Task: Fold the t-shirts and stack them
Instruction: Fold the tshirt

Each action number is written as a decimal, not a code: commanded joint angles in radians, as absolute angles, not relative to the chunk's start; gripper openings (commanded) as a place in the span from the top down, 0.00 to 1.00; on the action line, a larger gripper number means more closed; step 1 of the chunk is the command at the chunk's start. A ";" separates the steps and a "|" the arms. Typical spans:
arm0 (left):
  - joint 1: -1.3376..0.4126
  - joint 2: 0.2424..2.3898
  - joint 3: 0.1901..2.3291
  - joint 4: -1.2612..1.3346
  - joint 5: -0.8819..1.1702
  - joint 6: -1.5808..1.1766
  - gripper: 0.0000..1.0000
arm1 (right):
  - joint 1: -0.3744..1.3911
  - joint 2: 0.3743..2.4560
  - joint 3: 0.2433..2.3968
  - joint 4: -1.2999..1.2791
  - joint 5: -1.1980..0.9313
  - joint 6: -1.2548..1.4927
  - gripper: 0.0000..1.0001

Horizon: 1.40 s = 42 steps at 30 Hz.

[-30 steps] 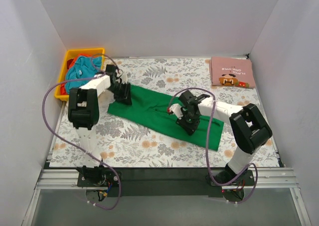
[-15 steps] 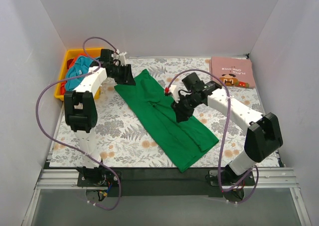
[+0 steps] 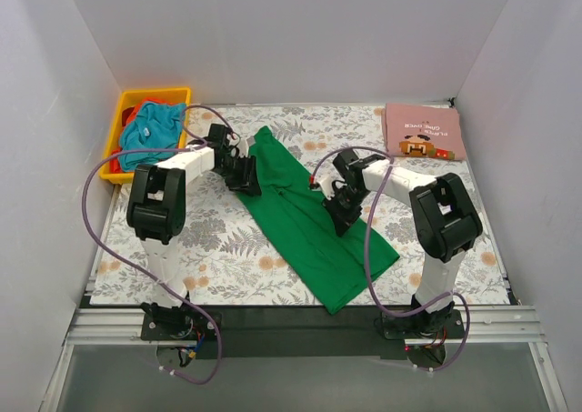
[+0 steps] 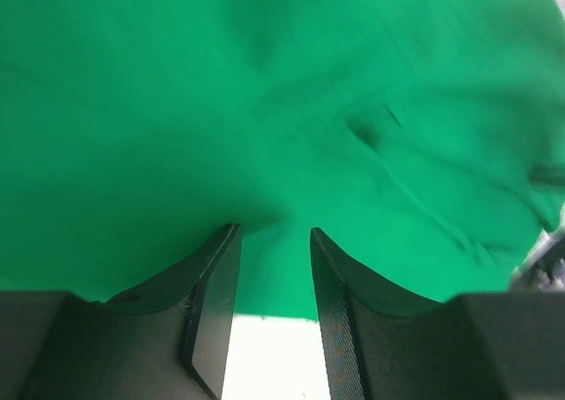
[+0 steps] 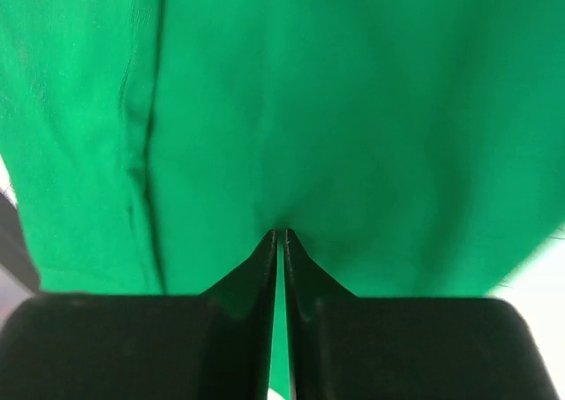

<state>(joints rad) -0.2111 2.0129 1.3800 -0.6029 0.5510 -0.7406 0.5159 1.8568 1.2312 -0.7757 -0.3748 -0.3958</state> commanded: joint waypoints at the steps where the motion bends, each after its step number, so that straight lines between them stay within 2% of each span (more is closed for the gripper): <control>1: -0.204 2.106 1.485 -0.597 0.476 -0.723 0.65 | 0.572 1.862 1.165 -0.761 -0.484 -0.374 0.92; 6: -0.210 2.311 1.805 -0.673 0.468 -0.647 0.66 | 0.733 1.864 1.152 -0.756 -0.667 -0.362 0.93; 9: -0.219 2.401 2.015 -0.751 0.521 -0.635 0.66 | 0.811 1.832 1.216 -0.772 -0.834 -0.376 0.87; 10: -0.221 2.410 2.058 -0.767 0.544 -0.641 0.66 | 0.819 1.809 1.244 -0.785 -0.895 -0.379 0.82; 12: -0.222 2.401 2.112 -0.799 0.563 -0.650 0.64 | 0.812 1.792 1.319 -0.798 -0.894 -0.376 0.78; 15: -0.219 2.294 2.060 -0.793 0.557 -0.650 0.64 | 0.732 1.773 1.406 -0.799 -0.854 -0.357 0.76; 21: -0.213 1.981 1.685 -0.643 0.617 -0.666 0.61 | 0.545 1.844 1.581 -0.764 -0.686 -0.296 0.75; 25: -0.215 1.902 1.522 -0.569 0.676 -0.735 0.61 | 0.500 1.960 1.693 -0.660 -0.594 -0.223 0.75; 29: -0.215 1.901 1.415 -0.488 0.680 -0.788 0.61 | 0.500 2.084 1.833 -0.611 -0.546 -0.154 0.76; 33: -0.215 1.947 1.396 -0.479 0.692 -0.819 0.62 | 0.499 2.198 1.930 -0.565 -0.514 -0.080 0.76; 42: -0.213 2.046 1.422 -0.466 0.632 -0.808 0.62 | 0.491 2.342 1.918 -0.428 -0.443 -0.008 0.80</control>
